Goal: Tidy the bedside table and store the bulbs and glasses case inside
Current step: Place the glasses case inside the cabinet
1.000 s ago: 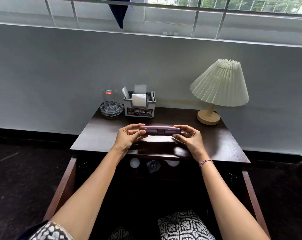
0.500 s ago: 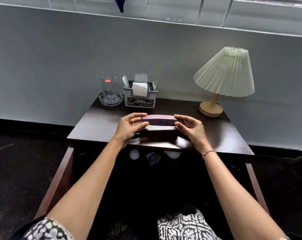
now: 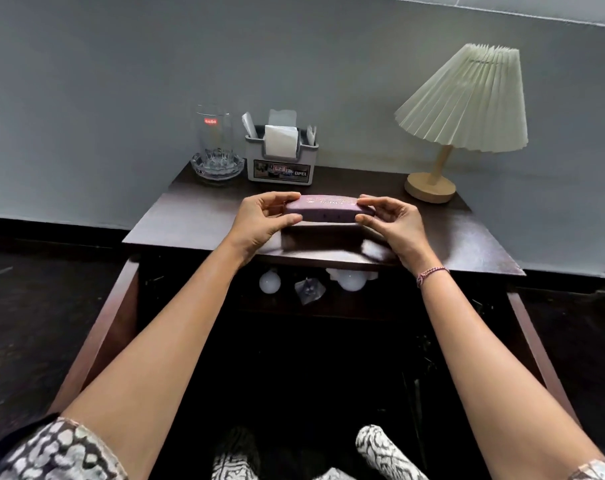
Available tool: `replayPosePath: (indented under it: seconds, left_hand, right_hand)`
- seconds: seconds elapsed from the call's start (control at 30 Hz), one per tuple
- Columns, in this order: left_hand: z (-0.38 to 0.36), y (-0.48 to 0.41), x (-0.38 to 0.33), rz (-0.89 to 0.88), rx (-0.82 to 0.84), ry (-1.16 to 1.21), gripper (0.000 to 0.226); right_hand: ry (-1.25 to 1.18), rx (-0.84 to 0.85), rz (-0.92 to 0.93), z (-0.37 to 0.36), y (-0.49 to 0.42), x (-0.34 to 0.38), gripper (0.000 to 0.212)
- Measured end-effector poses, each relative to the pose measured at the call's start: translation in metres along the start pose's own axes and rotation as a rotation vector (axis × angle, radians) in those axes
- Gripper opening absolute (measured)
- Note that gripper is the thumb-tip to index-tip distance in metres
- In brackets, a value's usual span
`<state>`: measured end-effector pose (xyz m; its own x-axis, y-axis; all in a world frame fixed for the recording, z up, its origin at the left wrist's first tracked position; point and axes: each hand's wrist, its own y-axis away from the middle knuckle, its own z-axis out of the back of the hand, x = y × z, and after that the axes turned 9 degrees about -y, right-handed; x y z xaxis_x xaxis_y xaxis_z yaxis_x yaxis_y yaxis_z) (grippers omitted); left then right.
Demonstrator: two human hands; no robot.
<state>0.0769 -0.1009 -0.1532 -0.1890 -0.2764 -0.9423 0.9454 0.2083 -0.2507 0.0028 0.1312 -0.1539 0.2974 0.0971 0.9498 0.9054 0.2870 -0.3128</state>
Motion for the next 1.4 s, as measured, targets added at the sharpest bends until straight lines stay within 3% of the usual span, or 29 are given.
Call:
replayPosePath:
  seconds: [0.5, 0.9, 1.27, 1.4]
  left_hand:
    - [-0.001, 0.032, -0.01, -0.031, 0.074, -0.139, 0.044]
    - [-0.004, 0.087, -0.032, 0.051, 0.144, -0.046, 0.038]
    - [-0.03, 0.123, 0.001, 0.074, 0.158, -0.077, 0.041]
    - [-0.047, 0.121, 0.024, 0.097, 0.185, -0.091, 0.042]
  right_hand:
    - [0.093, -0.078, 0.041, 0.005, 0.047, 0.019, 0.028]
    - [0.14, 0.0, -0.079, 0.027, 0.101, 0.04, 0.053]
    - [0.218, -0.023, -0.159, 0.047, 0.139, 0.012, 0.044]
    - [0.187, -0.114, -0.17, 0.051, 0.151, -0.021, 0.029]
